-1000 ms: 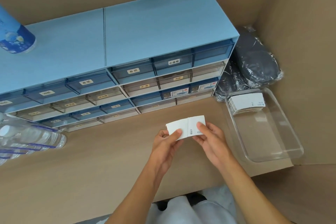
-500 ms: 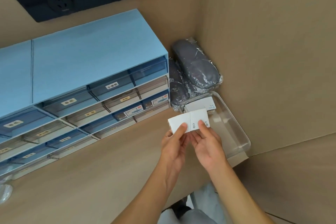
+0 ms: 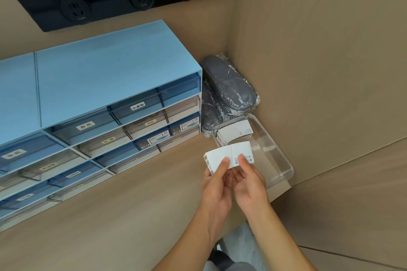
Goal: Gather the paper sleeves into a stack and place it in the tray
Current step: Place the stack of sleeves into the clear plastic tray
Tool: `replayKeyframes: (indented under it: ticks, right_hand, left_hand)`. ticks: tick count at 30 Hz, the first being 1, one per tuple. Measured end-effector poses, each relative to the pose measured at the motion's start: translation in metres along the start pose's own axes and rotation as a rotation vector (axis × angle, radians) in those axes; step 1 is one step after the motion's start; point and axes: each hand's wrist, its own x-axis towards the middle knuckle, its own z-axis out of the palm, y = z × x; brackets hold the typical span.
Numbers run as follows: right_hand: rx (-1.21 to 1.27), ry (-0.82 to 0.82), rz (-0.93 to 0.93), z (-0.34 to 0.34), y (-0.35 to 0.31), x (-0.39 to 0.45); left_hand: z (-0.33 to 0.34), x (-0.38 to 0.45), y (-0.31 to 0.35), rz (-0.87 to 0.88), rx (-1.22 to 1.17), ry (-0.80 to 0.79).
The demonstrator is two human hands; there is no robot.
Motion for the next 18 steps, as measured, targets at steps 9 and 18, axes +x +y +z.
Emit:
replayKeyframes:
  ticks: [9, 18]
  right_hand:
    - [0.011, 0.029, -0.022, 0.004, 0.008, -0.017]
    - [-0.033, 0.035, 0.056, -0.001, -0.023, 0.021]
  left_hand:
    - [-0.013, -0.015, -0.002, -0.009, -0.07, 0.0]
    - [0.024, 0.005, -0.029, 0.047, -0.024, 0.135]
